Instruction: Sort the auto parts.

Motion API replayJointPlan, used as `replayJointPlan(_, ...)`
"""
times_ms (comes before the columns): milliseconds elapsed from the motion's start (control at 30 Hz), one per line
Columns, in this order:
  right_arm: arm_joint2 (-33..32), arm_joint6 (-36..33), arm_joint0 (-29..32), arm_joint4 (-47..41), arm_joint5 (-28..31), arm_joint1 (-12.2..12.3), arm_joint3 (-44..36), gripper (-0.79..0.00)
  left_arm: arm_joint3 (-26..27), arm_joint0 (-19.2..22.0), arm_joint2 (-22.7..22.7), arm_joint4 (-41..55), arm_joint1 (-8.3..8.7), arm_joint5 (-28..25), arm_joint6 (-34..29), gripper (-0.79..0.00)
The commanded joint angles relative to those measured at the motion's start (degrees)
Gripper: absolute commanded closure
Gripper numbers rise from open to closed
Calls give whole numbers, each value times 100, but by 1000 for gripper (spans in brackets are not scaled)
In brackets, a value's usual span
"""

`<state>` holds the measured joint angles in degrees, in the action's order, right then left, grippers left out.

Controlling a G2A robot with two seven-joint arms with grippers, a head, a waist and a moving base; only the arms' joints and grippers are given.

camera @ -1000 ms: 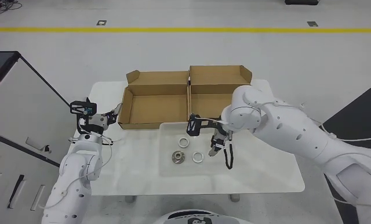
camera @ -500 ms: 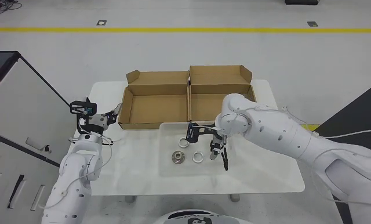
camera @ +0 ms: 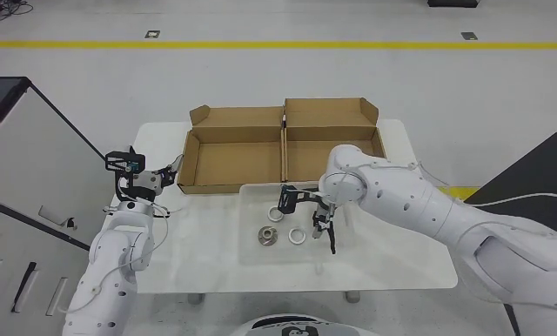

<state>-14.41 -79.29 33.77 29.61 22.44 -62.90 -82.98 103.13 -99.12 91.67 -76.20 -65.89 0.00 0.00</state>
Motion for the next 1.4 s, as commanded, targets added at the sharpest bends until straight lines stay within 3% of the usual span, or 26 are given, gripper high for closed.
replayJointPlan(0, 12, 11, 8, 42, -29, -33, 42, -705, 0, 0, 0, 0, 0, 0, 0, -785)
replayJointPlan(100, 29, 29, 21, 147, -102, -80, 99, -662, 0, 0, 0, 0, 0, 0, 0, -785)
replayJointPlan(267, 37, 110, 55, 321, -202, -147, 172, -434, 0, 0, 0, 0, 0, 0, 0, -785)
replayJointPlan(333, 31, 144, 71, 389, -248, -168, 191, -388, 0, 0, 0, 0, 0, 0, 0, -785)
replayJointPlan(1000, -229, 169, 293, 870, -440, -133, 79, -360, 0, 0, 0, 0, 0, 0, 0, -785)
replayJointPlan(1367, -353, 118, 387, 951, -473, -152, 143, -280, 0, 0, 0, 0, 0, 0, 0, -785)
